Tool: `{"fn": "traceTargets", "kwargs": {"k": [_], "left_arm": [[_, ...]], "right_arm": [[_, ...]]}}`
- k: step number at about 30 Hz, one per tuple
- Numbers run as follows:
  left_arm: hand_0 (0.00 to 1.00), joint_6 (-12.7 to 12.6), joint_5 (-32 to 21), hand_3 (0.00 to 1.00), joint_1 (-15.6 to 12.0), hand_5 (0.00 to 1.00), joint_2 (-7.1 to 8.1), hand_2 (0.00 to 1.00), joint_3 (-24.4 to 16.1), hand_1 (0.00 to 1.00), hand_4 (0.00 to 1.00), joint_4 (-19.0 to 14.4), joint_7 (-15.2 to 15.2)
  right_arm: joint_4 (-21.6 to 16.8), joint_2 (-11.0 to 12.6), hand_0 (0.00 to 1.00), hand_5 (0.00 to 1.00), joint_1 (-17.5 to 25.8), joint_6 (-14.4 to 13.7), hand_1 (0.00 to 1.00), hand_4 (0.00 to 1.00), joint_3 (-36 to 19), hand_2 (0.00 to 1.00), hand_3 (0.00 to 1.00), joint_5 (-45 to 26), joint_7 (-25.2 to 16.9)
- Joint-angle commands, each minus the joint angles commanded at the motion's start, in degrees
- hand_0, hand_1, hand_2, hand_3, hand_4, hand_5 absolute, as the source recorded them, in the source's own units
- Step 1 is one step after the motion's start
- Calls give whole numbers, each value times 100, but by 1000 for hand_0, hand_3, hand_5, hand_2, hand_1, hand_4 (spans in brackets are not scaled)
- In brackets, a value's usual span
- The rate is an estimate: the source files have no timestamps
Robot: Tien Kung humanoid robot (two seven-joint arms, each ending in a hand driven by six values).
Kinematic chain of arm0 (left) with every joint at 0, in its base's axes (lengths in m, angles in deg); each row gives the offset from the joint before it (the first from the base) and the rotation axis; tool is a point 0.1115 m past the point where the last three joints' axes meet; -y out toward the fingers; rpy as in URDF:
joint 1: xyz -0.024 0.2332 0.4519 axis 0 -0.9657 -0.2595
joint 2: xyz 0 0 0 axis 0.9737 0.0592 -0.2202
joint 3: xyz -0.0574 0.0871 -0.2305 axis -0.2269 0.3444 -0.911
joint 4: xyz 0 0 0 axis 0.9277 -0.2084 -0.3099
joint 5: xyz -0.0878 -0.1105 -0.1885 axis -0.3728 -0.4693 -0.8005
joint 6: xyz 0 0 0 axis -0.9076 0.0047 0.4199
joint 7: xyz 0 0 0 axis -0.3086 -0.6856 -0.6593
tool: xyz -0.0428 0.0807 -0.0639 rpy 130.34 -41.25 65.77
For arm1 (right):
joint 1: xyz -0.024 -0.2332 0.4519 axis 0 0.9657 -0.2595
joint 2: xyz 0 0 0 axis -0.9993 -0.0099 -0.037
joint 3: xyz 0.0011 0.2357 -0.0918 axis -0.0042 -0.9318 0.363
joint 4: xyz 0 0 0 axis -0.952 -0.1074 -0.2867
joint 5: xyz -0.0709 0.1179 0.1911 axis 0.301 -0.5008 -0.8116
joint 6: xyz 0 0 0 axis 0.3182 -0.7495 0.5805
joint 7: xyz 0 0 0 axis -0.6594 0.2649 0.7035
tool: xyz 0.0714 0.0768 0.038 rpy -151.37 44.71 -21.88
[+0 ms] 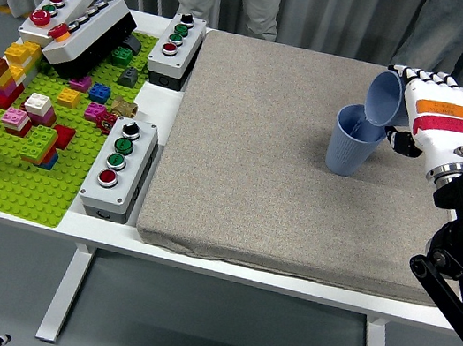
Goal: Pick cup pour cup place
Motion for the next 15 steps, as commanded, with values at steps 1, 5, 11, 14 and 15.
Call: {"fn": "traceTargets", "kwargs": {"k": [1,5,11,14,15], "left_arm": [[837,0,-2,806,-4,998,0,883,2,809,647,0,0],[838,1,-3,806,-17,998,1,883,4,809,648,0,-2],[838,-2,-2,806,-15,998,-1,883,2,809,648,0,-1],[838,-5,0,806,-19,998,-1,883,-7,809,648,0,1],[838,-5,0,806,-20,998,-1,883,-6,809,648,0,0]], "right_arm": [[-2,7,882,186,-5,5,740,811,17,656,688,-4,1],[-14,38,883,184,-27,28,740,810,87,659,686,-7,14],[-35,89,883,183,-77,55,740,810,158,657,682,-9,29],[-36,123,883,183,-114,84,740,810,217,657,682,-14,43],[-36,126,883,183,-120,91,740,810,223,657,682,-13,46]]}}
